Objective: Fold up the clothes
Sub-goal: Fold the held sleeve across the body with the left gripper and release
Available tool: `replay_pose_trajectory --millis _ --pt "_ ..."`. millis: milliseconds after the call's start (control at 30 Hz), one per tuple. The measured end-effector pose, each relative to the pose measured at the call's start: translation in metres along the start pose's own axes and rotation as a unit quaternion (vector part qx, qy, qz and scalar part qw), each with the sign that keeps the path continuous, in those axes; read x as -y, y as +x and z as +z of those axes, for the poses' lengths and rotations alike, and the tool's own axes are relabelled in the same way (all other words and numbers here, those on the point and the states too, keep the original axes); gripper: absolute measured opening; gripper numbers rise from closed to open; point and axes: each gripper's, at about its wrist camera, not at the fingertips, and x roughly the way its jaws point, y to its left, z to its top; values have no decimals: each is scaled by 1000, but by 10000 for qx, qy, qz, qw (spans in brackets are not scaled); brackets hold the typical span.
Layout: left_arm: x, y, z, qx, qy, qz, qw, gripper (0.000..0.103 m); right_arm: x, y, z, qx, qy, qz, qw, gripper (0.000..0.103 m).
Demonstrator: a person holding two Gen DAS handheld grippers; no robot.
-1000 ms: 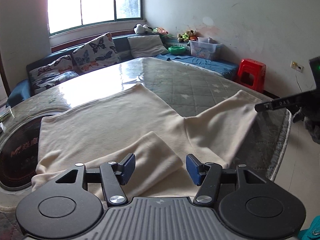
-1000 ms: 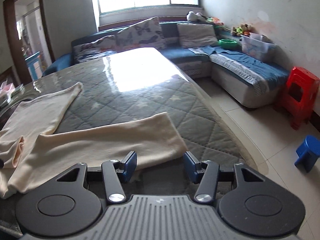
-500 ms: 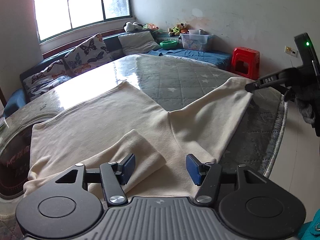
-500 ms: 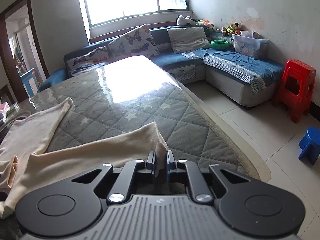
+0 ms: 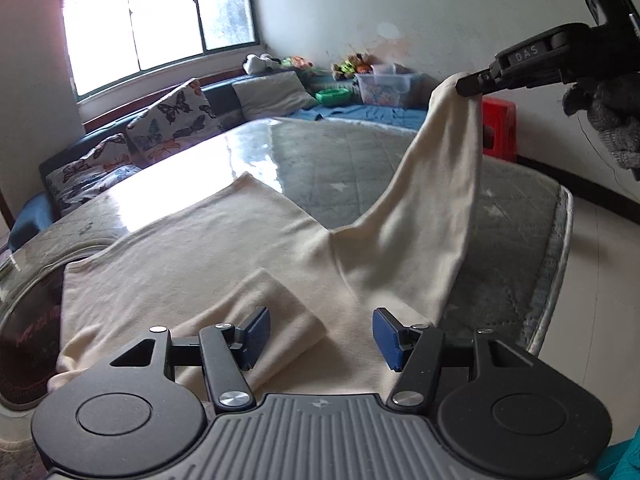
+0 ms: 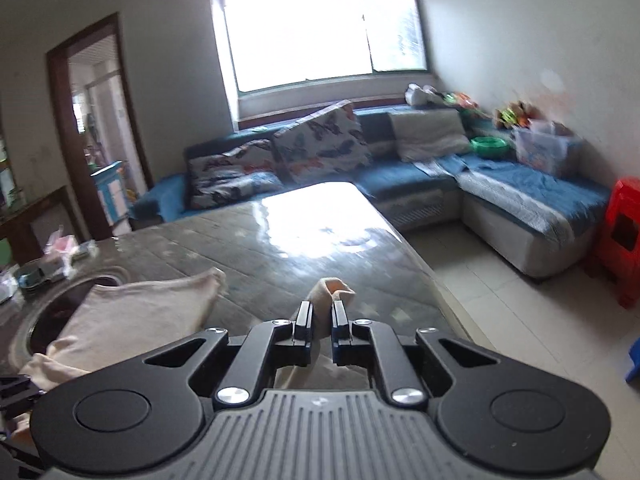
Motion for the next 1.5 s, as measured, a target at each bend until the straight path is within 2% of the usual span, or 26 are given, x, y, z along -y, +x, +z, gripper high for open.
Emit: replay_pose_trajectory --millis 167,267,433,500,667,767,833,933,1067,1200,1333,1500 --pt "-38 -28 -9 192 -399 455 9980 67 -55 -6 29 202 -573 653 9960 8" --pt "-62 -45 -17 294 -635 787 9944 69 -97 4 31 113 -940 1101 9894 8" --pt "-99 -72 -35 409 -1072 1293 9849 75 -171 24 29 -94 -1534 1850 9707 8" --pt "-104 -77 -40 400 -1159 1358 9831 77 -201 32 29 -176 -1768 2144 9604 8" --pt "-115 -89 -54 376 -1378 1519 9780 89 -259 58 -3 -679 -2150 2698 9362 8" --pt "-122 -95 -63 362 -1509 1615 9746 100 -279 68 -28 -1069 -2256 3002 9206 10" --pt "-127 -100 -68 353 -1596 1679 9722 103 -285 68 -38 -1204 -2326 3109 9136 12" --pt "-126 -101 -67 358 -1620 1642 9724 103 -280 63 -37 -1156 -2394 3073 9137 20" --pt "-119 -91 -59 319 -1593 1532 9747 103 -255 57 -26 -1104 -2395 2794 9232 36" --pt "-114 -77 -48 235 -1587 1414 9769 103 -218 54 -27 -1161 -2469 2247 9354 49" --pt "-109 -65 -35 226 -1514 1377 9786 103 -182 55 -37 -1355 -2436 1797 9434 50" --pt "-99 -57 -31 196 -1347 1244 9829 103 -156 60 -53 -1367 -2396 1457 9501 60"
